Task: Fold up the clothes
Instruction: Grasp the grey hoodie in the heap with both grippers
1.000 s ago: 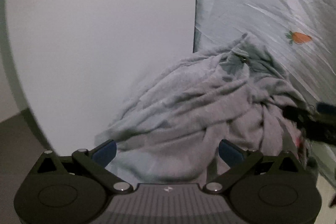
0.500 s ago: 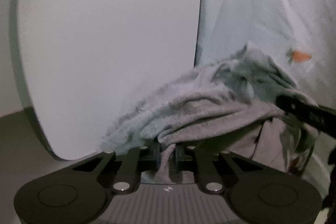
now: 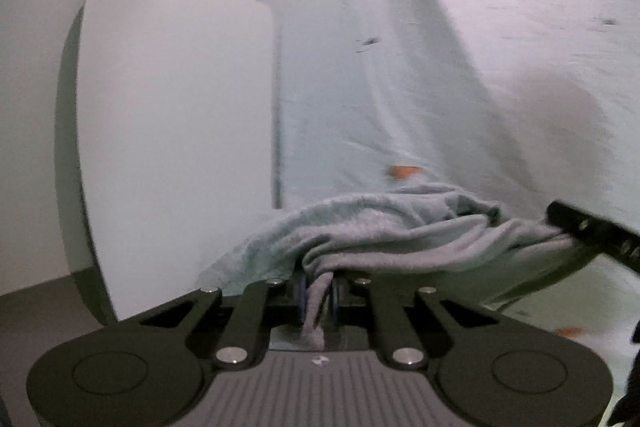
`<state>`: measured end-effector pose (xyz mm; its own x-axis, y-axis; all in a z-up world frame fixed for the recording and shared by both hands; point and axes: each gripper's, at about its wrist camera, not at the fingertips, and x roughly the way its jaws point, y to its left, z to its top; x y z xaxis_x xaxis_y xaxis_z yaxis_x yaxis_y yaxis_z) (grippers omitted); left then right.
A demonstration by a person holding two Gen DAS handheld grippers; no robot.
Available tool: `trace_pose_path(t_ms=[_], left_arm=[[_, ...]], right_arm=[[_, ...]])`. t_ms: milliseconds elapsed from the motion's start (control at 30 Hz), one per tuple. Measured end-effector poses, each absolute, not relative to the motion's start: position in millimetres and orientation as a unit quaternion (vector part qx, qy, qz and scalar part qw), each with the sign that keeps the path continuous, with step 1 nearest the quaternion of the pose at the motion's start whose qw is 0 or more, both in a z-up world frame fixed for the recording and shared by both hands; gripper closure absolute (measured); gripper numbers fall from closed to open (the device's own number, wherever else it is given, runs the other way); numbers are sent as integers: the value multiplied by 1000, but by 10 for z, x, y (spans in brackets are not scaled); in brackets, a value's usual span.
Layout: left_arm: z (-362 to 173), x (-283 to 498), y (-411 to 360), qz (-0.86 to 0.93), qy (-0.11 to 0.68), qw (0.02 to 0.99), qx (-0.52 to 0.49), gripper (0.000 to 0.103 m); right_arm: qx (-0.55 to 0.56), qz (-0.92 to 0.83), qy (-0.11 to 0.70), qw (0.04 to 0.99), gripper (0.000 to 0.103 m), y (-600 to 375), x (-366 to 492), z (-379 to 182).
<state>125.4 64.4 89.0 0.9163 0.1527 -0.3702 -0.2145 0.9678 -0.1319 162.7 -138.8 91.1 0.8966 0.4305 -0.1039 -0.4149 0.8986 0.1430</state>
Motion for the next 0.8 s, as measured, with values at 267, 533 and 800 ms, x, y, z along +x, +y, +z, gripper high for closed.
trace_pose_path(t_ms=[267,533,800], left_arm=[[722,680,-61,9,247,964,-101,91],[317,508,114,29,327,932,-155,88],[292,800,627,77,307,933,-169,46]], right_arm=[[54,110,47,991,103,-2338,891,924],[56,93,148,983,63,-2455,990,497],[54,144,190,970,0,-1979,1577,163]])
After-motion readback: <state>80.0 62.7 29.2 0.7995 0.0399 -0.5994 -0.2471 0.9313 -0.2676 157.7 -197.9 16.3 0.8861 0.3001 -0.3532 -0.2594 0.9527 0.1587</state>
